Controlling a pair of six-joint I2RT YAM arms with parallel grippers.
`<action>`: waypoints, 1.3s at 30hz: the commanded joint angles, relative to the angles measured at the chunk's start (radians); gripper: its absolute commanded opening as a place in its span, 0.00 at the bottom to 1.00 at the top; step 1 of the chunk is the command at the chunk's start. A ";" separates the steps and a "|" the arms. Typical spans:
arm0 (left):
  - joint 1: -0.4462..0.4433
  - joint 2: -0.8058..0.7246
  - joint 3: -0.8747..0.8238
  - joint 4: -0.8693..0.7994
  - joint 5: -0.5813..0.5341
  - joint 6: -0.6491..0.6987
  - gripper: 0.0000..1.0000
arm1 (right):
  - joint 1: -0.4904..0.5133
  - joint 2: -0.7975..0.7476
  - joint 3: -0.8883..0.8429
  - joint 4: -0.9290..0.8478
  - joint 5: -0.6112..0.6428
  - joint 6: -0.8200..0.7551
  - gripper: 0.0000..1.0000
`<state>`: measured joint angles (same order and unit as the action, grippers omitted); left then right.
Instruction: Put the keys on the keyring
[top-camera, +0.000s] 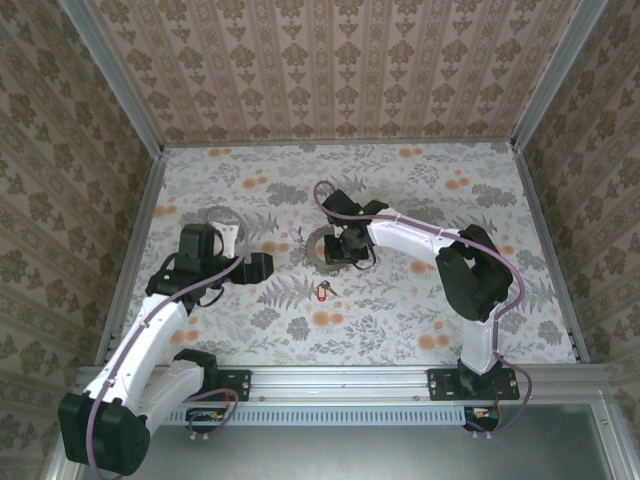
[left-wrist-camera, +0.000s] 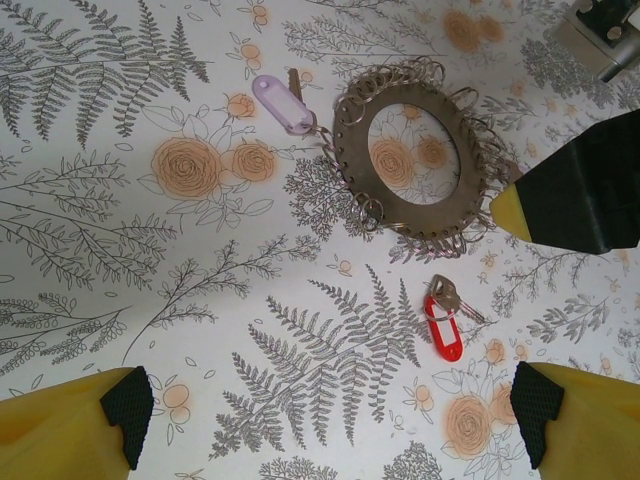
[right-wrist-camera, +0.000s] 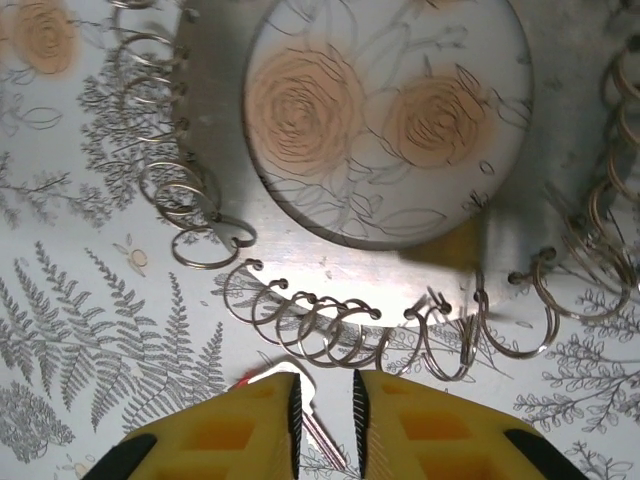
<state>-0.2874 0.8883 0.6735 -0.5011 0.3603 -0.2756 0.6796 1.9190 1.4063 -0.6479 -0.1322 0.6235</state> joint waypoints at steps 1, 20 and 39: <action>-0.006 0.000 -0.017 0.002 -0.013 0.012 0.95 | 0.015 -0.043 -0.057 0.031 0.059 0.198 0.24; -0.006 -0.009 -0.025 0.013 -0.034 0.001 0.89 | 0.018 0.012 -0.083 0.077 0.118 0.394 0.23; -0.005 -0.016 -0.029 0.015 -0.046 -0.005 0.89 | 0.030 -0.006 -0.090 0.084 0.198 0.482 0.19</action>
<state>-0.2874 0.8879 0.6548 -0.4923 0.3275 -0.2760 0.7017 1.9110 1.3045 -0.5709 0.0395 1.0782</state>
